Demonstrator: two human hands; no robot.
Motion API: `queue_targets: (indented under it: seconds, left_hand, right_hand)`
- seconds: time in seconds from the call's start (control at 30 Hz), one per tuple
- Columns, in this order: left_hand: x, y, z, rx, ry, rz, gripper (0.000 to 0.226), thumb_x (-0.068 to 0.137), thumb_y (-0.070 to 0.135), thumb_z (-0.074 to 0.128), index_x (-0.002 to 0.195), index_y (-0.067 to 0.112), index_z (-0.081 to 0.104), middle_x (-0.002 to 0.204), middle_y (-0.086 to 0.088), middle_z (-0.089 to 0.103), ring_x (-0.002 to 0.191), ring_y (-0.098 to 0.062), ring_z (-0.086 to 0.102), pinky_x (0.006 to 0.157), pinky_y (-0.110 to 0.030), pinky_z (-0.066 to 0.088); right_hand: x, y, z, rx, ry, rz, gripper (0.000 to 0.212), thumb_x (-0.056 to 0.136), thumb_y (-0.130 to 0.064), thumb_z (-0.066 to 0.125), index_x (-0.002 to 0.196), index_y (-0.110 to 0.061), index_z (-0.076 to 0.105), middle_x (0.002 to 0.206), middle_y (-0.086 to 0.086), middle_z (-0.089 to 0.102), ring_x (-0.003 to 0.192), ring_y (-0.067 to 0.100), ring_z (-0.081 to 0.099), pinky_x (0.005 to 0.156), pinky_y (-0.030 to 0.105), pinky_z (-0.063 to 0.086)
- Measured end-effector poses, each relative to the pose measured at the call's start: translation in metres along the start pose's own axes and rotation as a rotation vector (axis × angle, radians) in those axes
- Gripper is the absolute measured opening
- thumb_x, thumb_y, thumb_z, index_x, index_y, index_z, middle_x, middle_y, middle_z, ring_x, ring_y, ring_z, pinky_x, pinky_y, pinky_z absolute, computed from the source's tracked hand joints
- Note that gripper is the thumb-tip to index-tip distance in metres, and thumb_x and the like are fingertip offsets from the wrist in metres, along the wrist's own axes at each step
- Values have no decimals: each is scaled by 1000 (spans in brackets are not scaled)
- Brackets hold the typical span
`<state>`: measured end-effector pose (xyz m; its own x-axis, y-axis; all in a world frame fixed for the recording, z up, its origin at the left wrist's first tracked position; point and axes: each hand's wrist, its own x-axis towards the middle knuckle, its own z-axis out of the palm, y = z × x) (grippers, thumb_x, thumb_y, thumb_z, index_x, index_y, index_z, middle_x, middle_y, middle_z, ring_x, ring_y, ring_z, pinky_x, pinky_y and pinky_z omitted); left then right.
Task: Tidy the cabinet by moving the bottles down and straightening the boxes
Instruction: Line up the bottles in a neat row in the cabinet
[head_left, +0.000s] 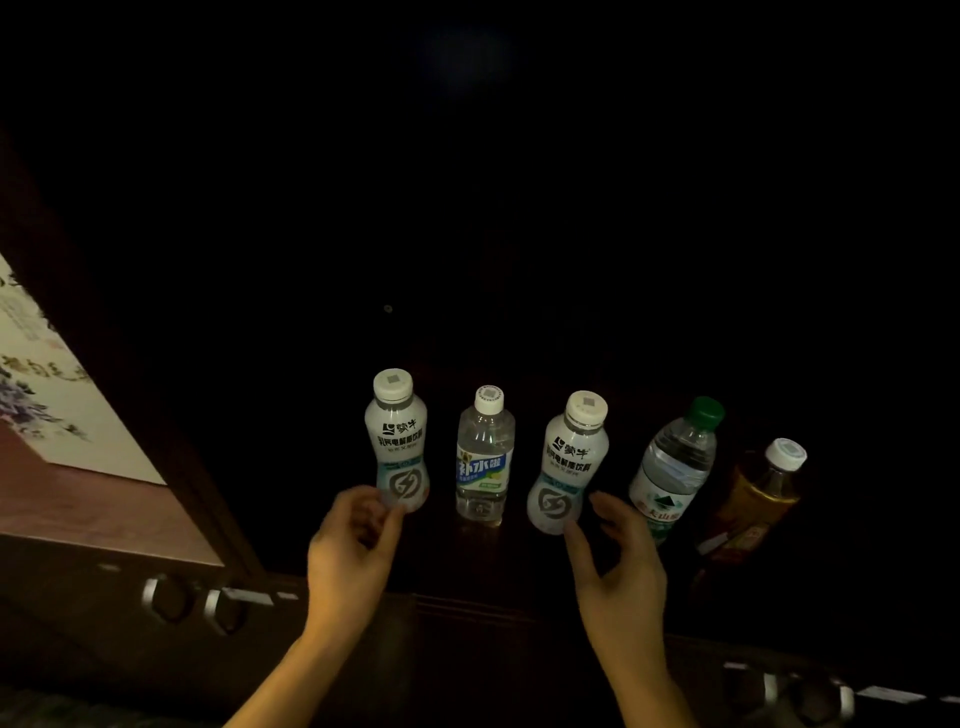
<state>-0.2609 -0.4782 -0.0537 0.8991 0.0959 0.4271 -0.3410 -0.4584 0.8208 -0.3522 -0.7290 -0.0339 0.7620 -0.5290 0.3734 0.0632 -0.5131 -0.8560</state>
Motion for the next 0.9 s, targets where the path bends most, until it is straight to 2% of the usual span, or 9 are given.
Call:
queue_targets:
  seconds: [0.07,0.13,0.23,0.33,0.43,0.5,0.6,0.73,0.9]
  left_hand:
    - [8,-4,-3,25,76,-51,49,76,34,79,115,33,50,94,15,55,85,-2,57,66,-14,46]
    - [18,-6,0,39,69,-113,70,71,38,83,128,28,44,111,11,51,94,-1,54,75,-17,45]
    - [37,-7,9,-8,-40,-176,92,66,36,88,142,18,39,137,0,44,116,-10,49,91,-26,44]
    - [51,-5,17,-60,-124,-180,93,64,38,89,141,16,42,141,-3,46,118,-11,47,90,-23,41]
    - [59,-4,22,-93,-149,-160,83,65,39,87,135,19,48,133,0,55,116,-11,51,85,-17,41]
    - [62,-5,23,-119,-157,-159,76,67,39,86,131,19,51,127,2,60,114,-11,55,84,-18,44]
    - [64,-8,24,-113,-153,-149,69,71,35,85,129,18,52,122,6,61,111,-9,55,83,-17,44]
    - [66,-12,21,-127,-195,-147,63,75,34,82,130,22,52,114,17,56,108,-3,52,79,-8,39]
    - [68,-19,15,-180,-320,-147,56,81,33,77,128,39,49,114,33,54,104,18,49,82,-2,38]
  right_hand:
    - [-10,-15,7,7,-46,-76,40,86,-37,69,124,-32,57,120,-18,62,116,-6,56,95,16,49]
    - [-14,-27,18,-5,-157,-79,50,85,-52,63,131,-35,52,133,-17,58,122,-9,50,99,13,43]
    - [-13,-35,39,-67,-397,2,88,84,-68,59,155,-43,14,157,-26,19,141,-7,22,114,27,29]
    - [-5,-37,56,-110,-478,4,102,84,-69,60,154,-45,-11,158,-31,-5,144,-8,1,116,25,14]
    - [9,-39,68,-62,-424,38,101,87,-57,64,157,-37,-6,160,-25,6,146,-5,8,115,22,20]
    - [19,-41,74,-32,-388,68,97,90,-51,66,159,-30,1,160,-17,20,143,-4,18,108,11,21]
    - [30,-42,80,7,-354,47,83,92,-44,66,157,-28,16,150,-16,39,132,-13,33,101,3,27]
    - [34,-36,82,27,-350,23,66,94,-41,63,151,-26,33,139,-15,54,122,-19,45,105,21,43]
    - [31,-33,86,50,-331,51,57,98,-26,60,150,-20,37,137,-9,58,127,2,54,106,39,48]
